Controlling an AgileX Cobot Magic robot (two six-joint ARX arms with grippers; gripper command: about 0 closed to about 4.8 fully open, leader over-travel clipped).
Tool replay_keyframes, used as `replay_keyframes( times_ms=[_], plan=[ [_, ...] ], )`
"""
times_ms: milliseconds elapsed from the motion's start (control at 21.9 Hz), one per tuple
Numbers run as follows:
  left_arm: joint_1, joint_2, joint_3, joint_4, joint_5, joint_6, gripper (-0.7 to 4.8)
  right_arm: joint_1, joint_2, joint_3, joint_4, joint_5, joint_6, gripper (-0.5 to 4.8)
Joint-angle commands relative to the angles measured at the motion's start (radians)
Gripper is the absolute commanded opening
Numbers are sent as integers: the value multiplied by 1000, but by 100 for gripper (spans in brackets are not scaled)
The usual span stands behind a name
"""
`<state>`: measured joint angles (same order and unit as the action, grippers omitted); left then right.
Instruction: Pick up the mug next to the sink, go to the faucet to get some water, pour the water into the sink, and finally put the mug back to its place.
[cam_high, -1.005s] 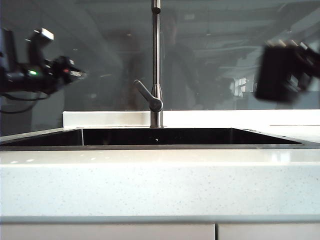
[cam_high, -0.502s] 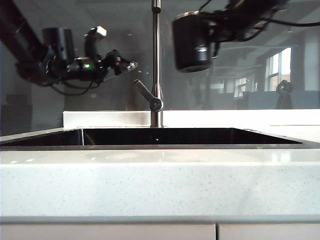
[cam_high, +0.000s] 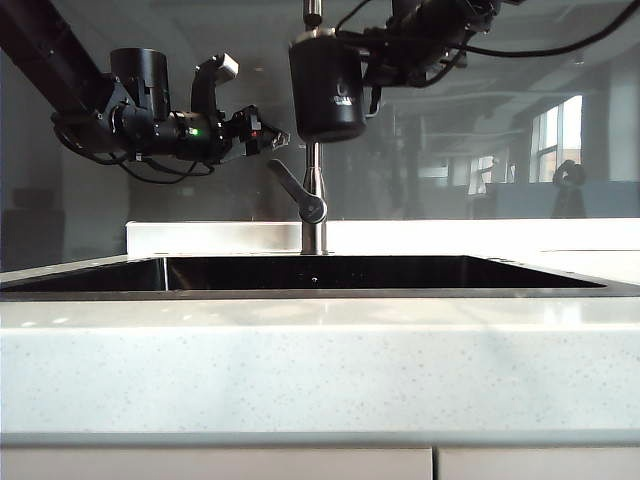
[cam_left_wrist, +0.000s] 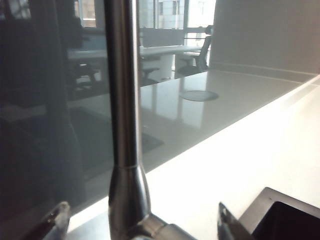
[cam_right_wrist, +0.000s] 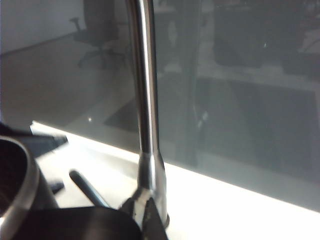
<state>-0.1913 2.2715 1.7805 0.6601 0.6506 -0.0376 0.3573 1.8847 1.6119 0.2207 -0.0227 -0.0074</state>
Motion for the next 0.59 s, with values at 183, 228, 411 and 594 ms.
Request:
replay_keyframes(
  times_ms=[183, 228, 411, 594],
  plan=[
    [-2, 10, 4, 7, 1, 4, 329, 1, -14, 38, 68, 5, 8, -2],
    [-2, 13, 4, 9, 11, 4, 329, 1, -14, 38, 69, 5, 8, -2],
    [2, 24, 4, 24, 71, 4, 332, 1, -14, 37, 69, 5, 8, -2],
    [2, 47, 18, 35, 104, -5, 331, 1, -14, 38, 75, 4, 8, -2]
  ],
)
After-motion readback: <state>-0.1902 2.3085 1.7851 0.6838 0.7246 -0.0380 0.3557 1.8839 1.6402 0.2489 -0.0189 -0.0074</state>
